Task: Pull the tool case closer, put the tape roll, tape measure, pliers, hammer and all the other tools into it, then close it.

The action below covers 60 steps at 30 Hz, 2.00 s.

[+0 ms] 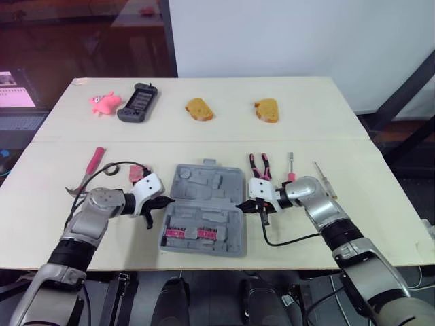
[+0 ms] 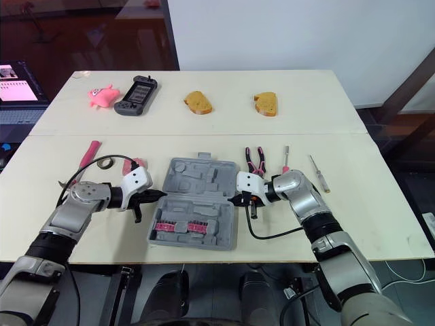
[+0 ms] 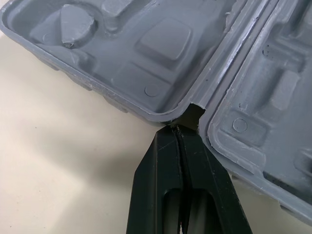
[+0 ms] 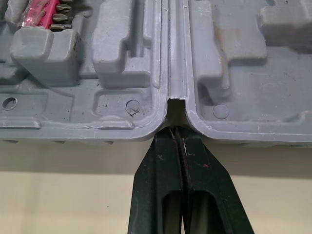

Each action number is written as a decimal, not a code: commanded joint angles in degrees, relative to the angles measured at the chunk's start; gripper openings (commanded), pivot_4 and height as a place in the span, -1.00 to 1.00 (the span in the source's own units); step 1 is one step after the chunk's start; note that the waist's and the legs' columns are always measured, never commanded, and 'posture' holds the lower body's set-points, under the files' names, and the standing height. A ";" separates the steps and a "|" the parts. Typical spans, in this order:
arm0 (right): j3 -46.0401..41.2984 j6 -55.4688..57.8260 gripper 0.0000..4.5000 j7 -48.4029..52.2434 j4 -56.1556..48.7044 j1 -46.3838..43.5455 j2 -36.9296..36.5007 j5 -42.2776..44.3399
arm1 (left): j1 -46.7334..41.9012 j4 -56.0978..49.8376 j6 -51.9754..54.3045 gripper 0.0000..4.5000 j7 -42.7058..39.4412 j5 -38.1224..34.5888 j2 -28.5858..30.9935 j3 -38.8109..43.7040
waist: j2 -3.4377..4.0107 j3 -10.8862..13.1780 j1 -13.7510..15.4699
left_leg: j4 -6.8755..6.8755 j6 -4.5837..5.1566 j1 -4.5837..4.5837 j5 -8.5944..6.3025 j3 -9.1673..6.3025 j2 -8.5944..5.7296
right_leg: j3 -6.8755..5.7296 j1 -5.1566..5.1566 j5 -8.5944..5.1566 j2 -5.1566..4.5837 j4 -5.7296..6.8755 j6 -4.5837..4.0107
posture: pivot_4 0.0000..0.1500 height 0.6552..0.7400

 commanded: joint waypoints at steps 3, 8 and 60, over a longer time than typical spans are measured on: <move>0.22 0.67 -0.97 -0.19 -2.35 -0.33 -0.90 0.25 | -0.09 -2.75 -0.23 -1.00 -2.23 -1.26 -1.02 -0.86 | 0.00 0.00 0.05 | 0.00 0.00 0.00 0.00 0.00 0.00 | 0.00 0.00 0.00 0.00 0.00 0.00 | 1.00 0.54; 0.24 1.50 -0.97 -0.19 -3.89 0.83 -1.26 0.65 | 0.80 -5.04 0.74 -1.00 -2.80 -0.77 -0.72 -1.24 | 0.00 0.00 0.04 | 0.00 0.00 -0.01 0.00 0.00 0.00 | 0.00 0.00 0.00 0.00 -0.01 0.00 | 1.00 0.54; 4.85 17.04 -0.97 -1.38 -28.94 16.10 -4.13 3.69 | 22.52 -27.80 13.10 -1.00 -0.83 -6.95 6.14 4.00 | -0.03 0.00 -0.10 | -0.06 0.00 -0.01 -0.02 0.00 0.01 | 0.00 -0.04 -0.13 -0.01 -0.13 -0.23 | 1.00 0.54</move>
